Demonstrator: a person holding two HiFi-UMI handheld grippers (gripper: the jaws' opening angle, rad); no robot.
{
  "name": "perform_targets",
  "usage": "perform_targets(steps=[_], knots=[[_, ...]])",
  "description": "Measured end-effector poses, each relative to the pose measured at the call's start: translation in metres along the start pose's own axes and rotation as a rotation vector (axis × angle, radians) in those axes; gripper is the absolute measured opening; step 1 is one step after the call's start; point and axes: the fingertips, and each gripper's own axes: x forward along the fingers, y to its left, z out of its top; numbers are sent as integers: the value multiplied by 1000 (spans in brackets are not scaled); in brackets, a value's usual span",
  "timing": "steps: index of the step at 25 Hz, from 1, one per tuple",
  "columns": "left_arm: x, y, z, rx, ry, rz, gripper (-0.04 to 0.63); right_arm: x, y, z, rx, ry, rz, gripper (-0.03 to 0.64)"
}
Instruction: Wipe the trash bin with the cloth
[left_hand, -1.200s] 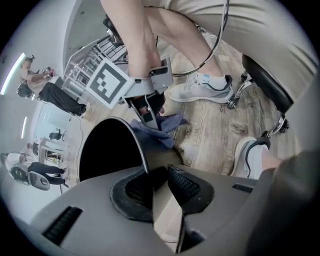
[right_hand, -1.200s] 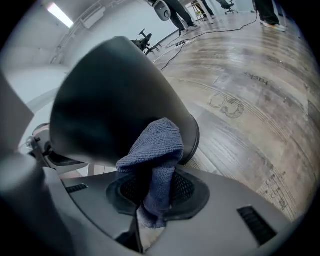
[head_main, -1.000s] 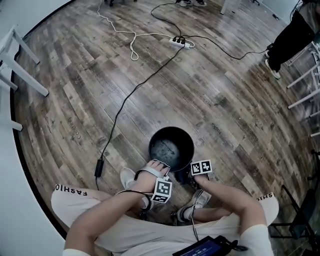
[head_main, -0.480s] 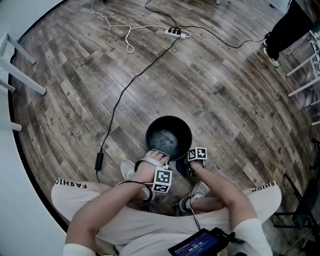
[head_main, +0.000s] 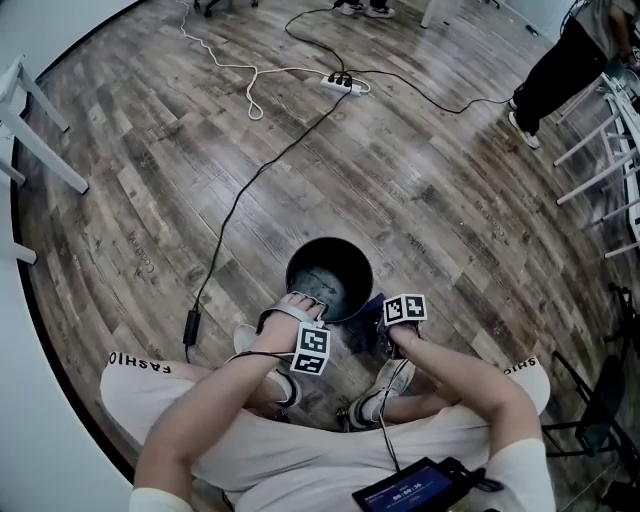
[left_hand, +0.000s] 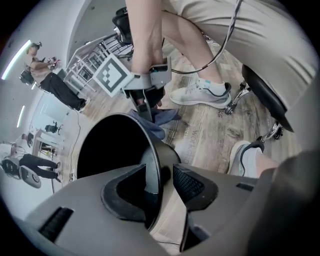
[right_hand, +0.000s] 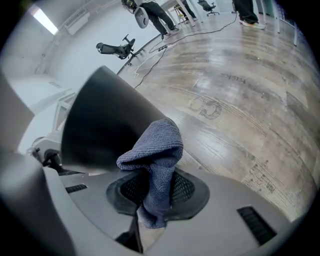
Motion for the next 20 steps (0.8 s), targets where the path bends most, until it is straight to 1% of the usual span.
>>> perform_targets(steps=[4, 8, 11, 13, 16, 20], knots=[[0, 3, -9, -3, 14, -2, 163, -36, 30, -2, -12, -16, 43, 83], [4, -1, -14, 20, 33, 4, 162, -63, 65, -10, -22, -24, 100, 83], [6, -5, -15, 47, 42, 4, 130, -69, 86, -15, -47, -20, 139, 83], [6, -5, -15, 75, 49, 2, 112, -66, 95, -11, -62, -23, 159, 83], [5, -12, -5, 103, 37, -9, 92, -55, 94, -8, -79, -12, 156, 84], [5, -12, 6, 88, 19, -12, 81, -37, 74, -5, -103, 9, 132, 84]])
